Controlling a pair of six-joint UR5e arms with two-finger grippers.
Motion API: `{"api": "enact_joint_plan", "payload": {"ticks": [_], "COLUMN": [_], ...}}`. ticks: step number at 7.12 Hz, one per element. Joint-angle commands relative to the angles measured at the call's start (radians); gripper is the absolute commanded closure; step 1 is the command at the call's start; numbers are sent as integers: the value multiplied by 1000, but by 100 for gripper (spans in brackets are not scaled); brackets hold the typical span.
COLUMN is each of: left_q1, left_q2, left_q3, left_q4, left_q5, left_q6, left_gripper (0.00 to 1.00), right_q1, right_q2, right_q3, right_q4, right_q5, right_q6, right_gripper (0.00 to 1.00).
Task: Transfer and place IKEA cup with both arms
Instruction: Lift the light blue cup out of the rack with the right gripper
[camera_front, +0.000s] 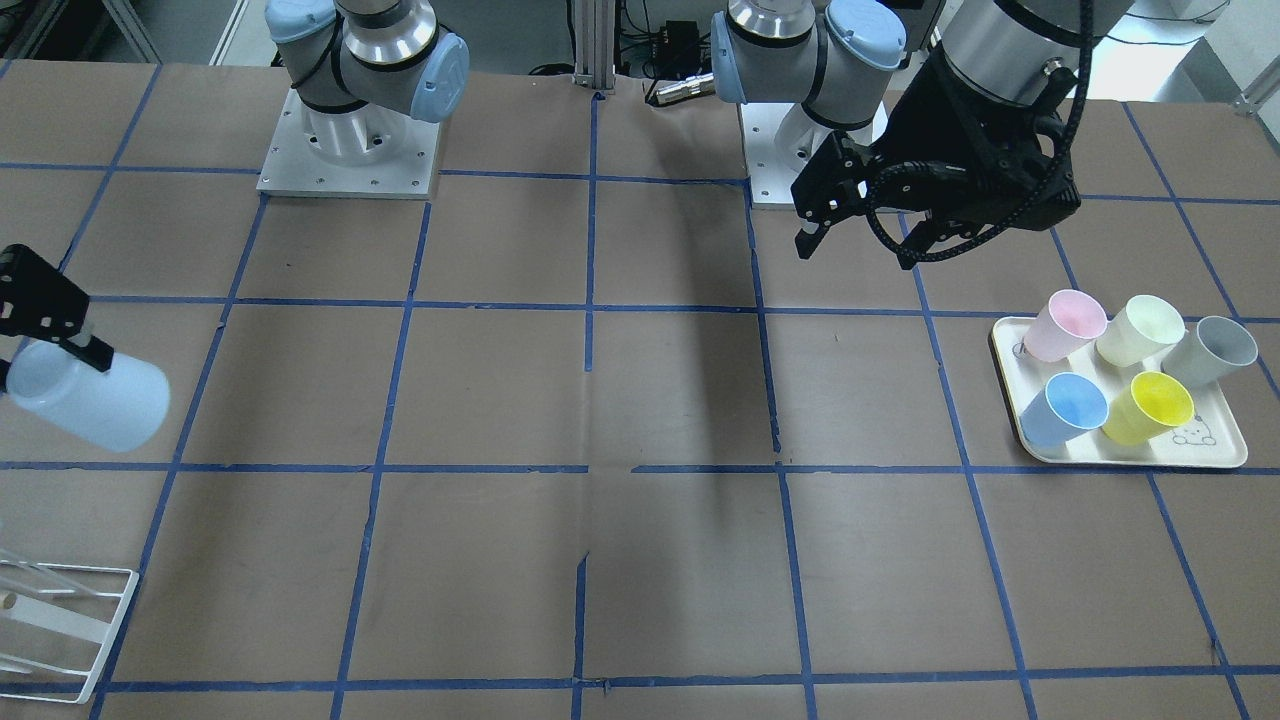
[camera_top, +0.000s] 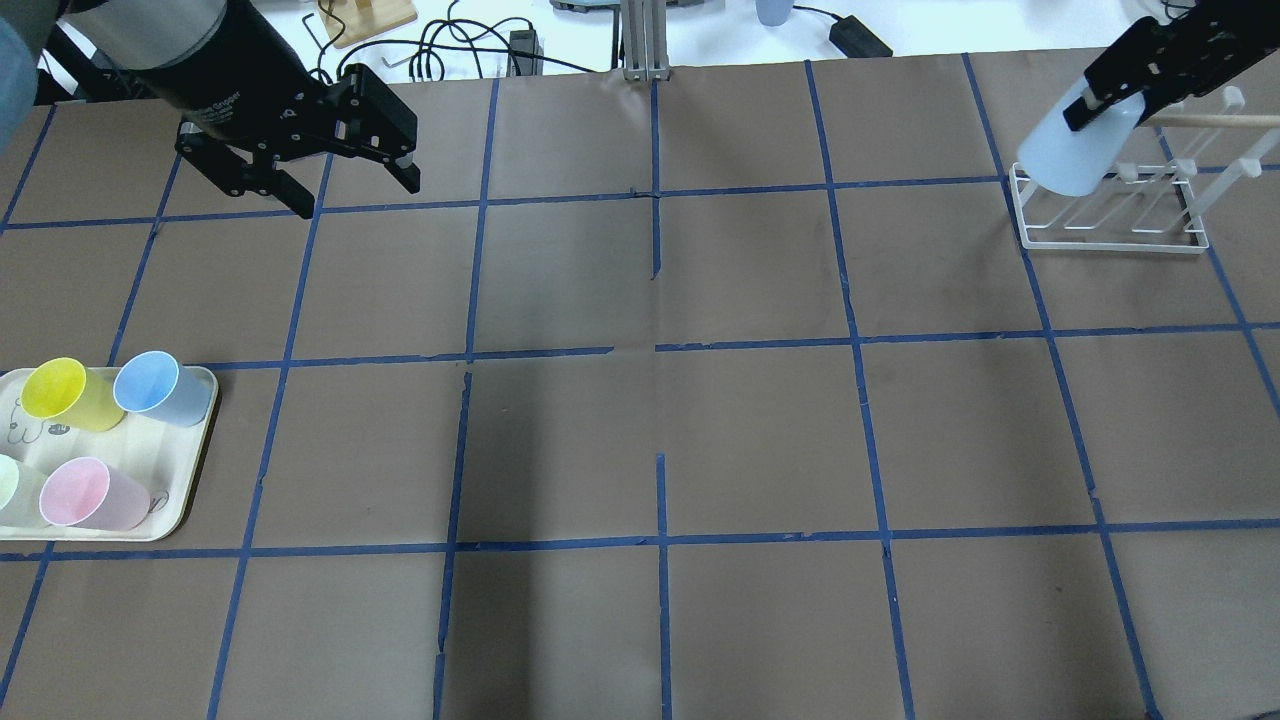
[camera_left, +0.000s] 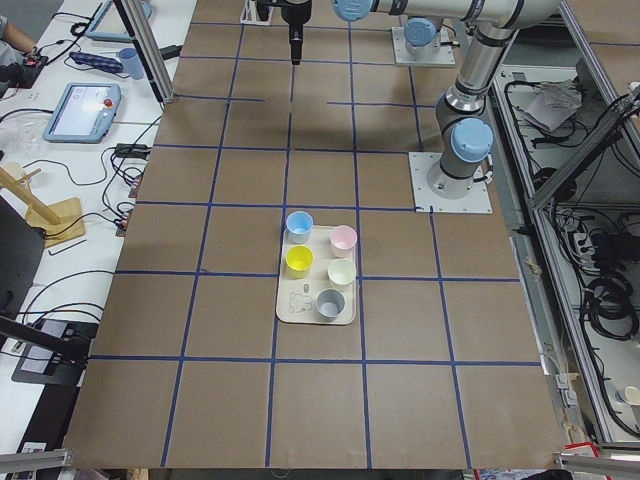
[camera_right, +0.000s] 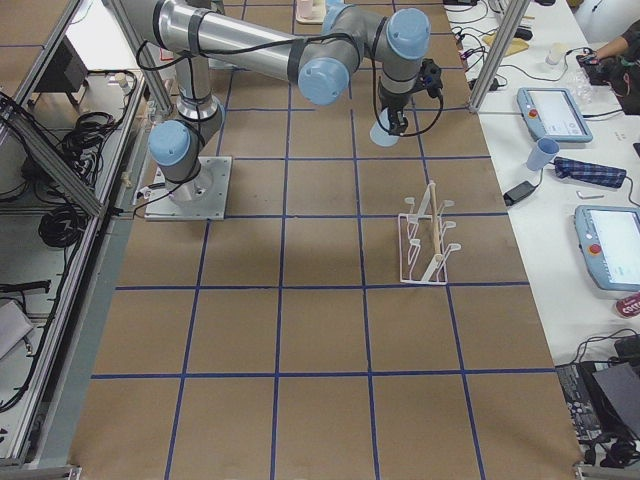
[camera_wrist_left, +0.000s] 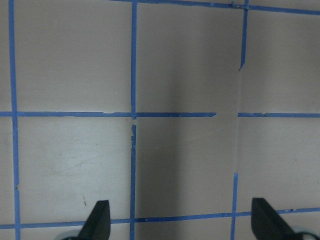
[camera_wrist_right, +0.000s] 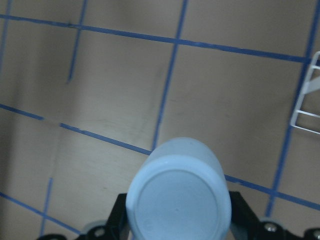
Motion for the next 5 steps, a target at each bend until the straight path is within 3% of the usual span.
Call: {"api": "enact_joint_plan", "payload": {"ticks": [1,3,5], "left_q1": [51,126,164], "left_q2": [22,49,76], "left_q3": [-53,-119,-193], "left_q4": [-2,-3,-3], "left_q5": [-130,-297,-478], "left_q6": [0,15,15], "left_gripper": [0,0,0], "right_q1": [26,26,26], "right_q2": [-2,-2,3], "right_q3": [2,25,57], "right_q4": [194,417,625], "right_q5": [302,537,696], "right_q6": [52,49,24], "right_gripper": [100,100,100]}}
